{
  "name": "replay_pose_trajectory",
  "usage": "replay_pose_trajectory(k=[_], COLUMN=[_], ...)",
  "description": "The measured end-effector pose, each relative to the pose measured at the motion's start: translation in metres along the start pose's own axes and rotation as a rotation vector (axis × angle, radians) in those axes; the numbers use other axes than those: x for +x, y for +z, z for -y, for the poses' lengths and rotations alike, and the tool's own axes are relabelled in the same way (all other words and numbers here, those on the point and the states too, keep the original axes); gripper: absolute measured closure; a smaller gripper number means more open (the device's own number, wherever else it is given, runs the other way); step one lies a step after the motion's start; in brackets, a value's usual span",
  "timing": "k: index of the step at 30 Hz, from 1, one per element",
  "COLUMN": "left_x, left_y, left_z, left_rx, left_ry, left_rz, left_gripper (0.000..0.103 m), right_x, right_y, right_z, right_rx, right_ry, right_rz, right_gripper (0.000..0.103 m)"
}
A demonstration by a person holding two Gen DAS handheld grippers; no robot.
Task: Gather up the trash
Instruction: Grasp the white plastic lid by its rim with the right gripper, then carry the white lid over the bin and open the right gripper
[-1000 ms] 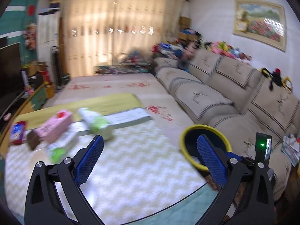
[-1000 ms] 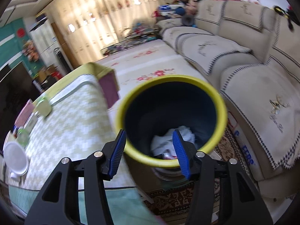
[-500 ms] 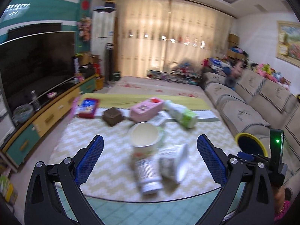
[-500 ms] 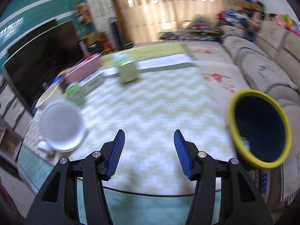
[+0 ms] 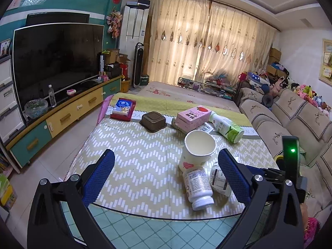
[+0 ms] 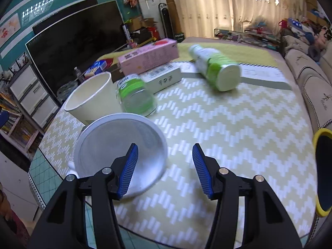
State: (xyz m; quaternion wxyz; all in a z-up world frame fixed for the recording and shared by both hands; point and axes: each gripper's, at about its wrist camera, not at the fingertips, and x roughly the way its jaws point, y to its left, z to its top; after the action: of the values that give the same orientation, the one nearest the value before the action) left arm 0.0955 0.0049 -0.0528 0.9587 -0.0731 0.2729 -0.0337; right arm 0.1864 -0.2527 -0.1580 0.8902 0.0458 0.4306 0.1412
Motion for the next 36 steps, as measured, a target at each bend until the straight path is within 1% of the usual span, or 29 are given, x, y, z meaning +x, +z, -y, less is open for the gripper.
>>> replay_pose_trajectory(k=[3,6,7,8,9,10,11,14,18,22,27,30,34,36], left_x=[0.001,0.004,0.005,0.005,0.005,0.006,0.005,0.007,0.007,0.010,0.015,0.019,0.024,0.026], left_y=[-0.001,-0.002,-0.003,-0.002,-0.003,-0.003,-0.003,-0.005,-0.006,-0.008,-0.010,-0.012,-0.013,-0.014], left_z=[-0.002,-0.006,-0.007,-0.008,-0.010,-0.010,-0.009,-0.008,-0.004,0.000,0.006,0.009,0.015,0.018], left_rx=[-0.012,-0.022,-0.023,-0.025,-0.026,-0.026,-0.026,-0.026,-0.019,-0.012,-0.003,0.003,0.010,0.015], left_ry=[0.002,0.003,0.003,0.004,0.004,0.003,0.002,0.000,-0.001,-0.003,-0.006,-0.008,-0.010,-0.011], left_rz=[-0.007,-0.014,-0.015,-0.016,-0.017,-0.018,-0.020,-0.024,-0.025,-0.032,-0.050,-0.058,-0.069,-0.074], left_gripper=[0.005,0.005,0.005,0.005,0.005,0.005,0.005,0.005,0.005,0.005,0.005,0.005,0.005,0.005], right_x=[0.011,0.017,0.018,0.018,0.017,0.016,0.014,0.006,-0.012,-0.033,-0.064,-0.087,-0.118,-0.127], right_y=[0.003,0.005,0.005,0.005,0.004,0.004,0.004,0.002,-0.002,-0.009,-0.021,-0.028,-0.037,-0.043], right_z=[-0.005,-0.010,-0.012,-0.013,-0.014,-0.014,-0.013,-0.011,-0.006,0.012,0.055,0.089,0.146,0.170], right_rx=[-0.001,-0.012,-0.016,-0.019,-0.022,-0.021,-0.014,0.002,0.012,0.054,0.157,0.232,0.360,0.417], right_ry=[0.027,0.036,0.041,0.046,0.044,0.047,0.057,0.080,0.076,0.054,0.014,-0.041,-0.155,-0.210], right_rz=[-0.017,-0.028,-0.031,-0.034,-0.036,-0.038,-0.038,-0.023,0.012,0.043,0.091,0.138,0.204,0.223], right_gripper=[0.051,0.051,0.057,0.068,0.074,0.086,0.090,0.097,0.098,0.098,0.098,0.098,0.098,0.098])
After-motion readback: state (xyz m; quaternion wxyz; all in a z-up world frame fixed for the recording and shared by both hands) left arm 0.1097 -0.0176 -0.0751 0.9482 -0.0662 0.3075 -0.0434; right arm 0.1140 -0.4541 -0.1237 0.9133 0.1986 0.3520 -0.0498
